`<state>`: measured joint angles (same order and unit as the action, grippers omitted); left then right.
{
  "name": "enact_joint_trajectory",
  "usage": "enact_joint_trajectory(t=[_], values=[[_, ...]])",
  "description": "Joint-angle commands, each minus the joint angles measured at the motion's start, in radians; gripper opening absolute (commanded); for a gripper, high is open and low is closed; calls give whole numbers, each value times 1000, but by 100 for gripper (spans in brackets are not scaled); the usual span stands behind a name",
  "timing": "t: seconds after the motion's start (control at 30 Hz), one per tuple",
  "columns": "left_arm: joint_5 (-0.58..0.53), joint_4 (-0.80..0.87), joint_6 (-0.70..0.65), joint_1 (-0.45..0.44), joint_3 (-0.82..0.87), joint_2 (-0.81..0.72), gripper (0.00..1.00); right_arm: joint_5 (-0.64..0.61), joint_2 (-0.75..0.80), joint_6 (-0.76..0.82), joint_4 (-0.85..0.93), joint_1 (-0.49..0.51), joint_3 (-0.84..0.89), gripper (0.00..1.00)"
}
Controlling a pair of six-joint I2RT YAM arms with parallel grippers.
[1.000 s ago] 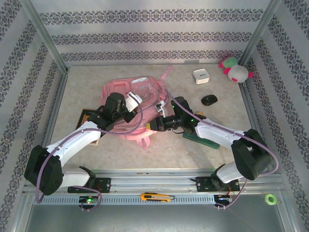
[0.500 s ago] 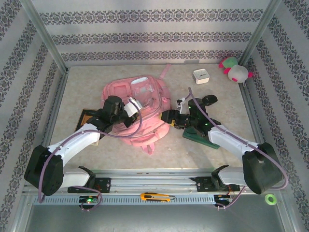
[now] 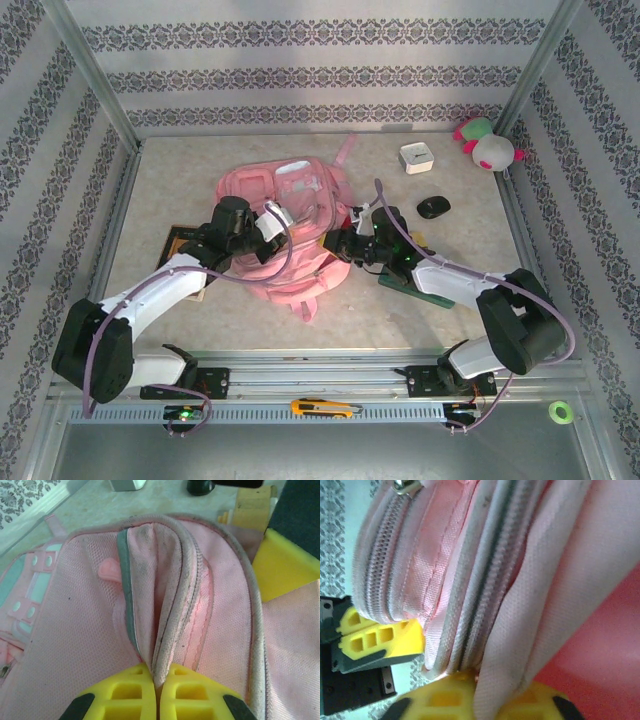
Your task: Pack books, pencil case, and school supplies into a backpack
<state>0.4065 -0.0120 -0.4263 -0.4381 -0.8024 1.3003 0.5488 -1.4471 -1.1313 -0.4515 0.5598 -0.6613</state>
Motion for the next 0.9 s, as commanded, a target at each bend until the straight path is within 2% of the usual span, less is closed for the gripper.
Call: enact_joint_trajectory(t=[0.0, 0.17, 0.33, 0.4, 0.57, 0.7, 0.87], values=[[-102, -115, 23, -10, -101, 18, 3, -218, 14, -110, -147, 40, 40, 0], [-213, -64, 102, 16, -180, 88, 12, -463, 37, -152, -210, 140, 49, 0], [-241, 4, 190, 23, -227, 74, 41, -634, 10, -187, -289, 208, 55, 0], [-245, 78, 275, 23, -229, 20, 47, -662, -12, -192, -328, 223, 45, 0], [-275, 250, 534, 0, -146, -165, 51, -696, -54, -177, -351, 251, -2, 0], [-341, 372, 708, -93, -54, -293, 51, -702, -84, -167, -377, 270, -30, 0], [-428, 450, 898, -241, -2, -311, 51, -705, -117, -166, -408, 285, -50, 0]])
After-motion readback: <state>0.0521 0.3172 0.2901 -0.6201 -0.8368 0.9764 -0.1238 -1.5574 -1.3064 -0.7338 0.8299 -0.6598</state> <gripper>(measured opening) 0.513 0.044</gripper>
